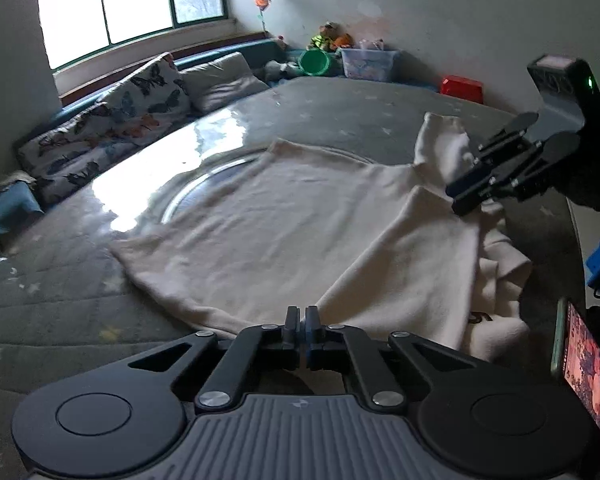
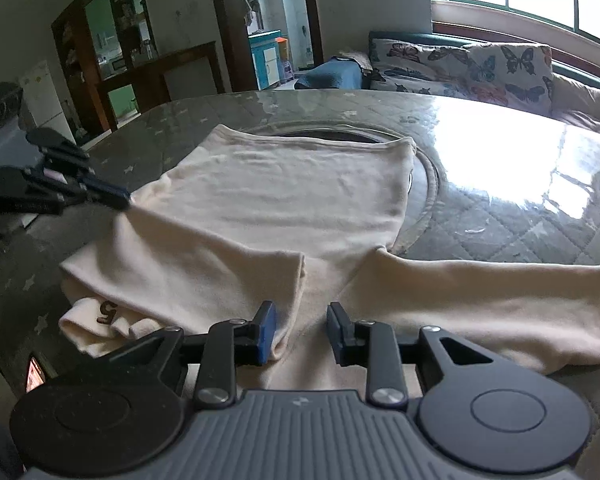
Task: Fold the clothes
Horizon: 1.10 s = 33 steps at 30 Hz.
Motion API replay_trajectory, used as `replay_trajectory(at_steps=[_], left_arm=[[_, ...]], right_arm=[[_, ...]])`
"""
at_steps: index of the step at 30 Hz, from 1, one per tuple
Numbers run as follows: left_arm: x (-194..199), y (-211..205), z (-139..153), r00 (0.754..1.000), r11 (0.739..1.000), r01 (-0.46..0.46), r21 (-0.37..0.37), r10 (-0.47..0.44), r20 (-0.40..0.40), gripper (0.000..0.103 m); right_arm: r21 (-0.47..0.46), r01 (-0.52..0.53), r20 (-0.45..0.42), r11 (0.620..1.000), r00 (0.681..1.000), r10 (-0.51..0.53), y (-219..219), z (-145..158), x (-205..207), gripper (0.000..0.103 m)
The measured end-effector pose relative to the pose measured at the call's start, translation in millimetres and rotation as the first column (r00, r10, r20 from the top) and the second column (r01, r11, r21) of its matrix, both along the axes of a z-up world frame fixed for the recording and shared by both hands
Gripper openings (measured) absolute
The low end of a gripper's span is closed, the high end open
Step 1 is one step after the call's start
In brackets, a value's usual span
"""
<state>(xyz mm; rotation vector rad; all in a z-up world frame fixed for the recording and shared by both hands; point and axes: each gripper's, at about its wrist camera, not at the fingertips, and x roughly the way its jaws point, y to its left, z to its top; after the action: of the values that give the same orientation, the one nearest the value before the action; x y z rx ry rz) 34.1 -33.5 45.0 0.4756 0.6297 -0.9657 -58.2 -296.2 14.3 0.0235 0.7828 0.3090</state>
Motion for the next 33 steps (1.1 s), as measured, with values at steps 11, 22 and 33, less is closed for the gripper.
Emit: replay_trajectory(at_steps=[11,22,33], left_arm=[[-11,23,10,0.996,0.993,-0.086,-0.080,0.087,0.013,0.003],[-25,-16,-21,0.995,0.995,-0.095,-0.024,0.095,-0.001,0.005],[-42,-11,-25,0.990,0.990,-0.136,-0.040,0.137,0.025,0.007]], right_arm=[[-0.001,-0.008,0.031,1.000,0.999,0.008,2,5,-2,0.032],[-0.027,-0.080,0.086,0.996,0.993,0.082,27,9,8,0.032],[-0.161,-0.036,0.117,0.986,0.992,0.055,35,-6,13,0.031]])
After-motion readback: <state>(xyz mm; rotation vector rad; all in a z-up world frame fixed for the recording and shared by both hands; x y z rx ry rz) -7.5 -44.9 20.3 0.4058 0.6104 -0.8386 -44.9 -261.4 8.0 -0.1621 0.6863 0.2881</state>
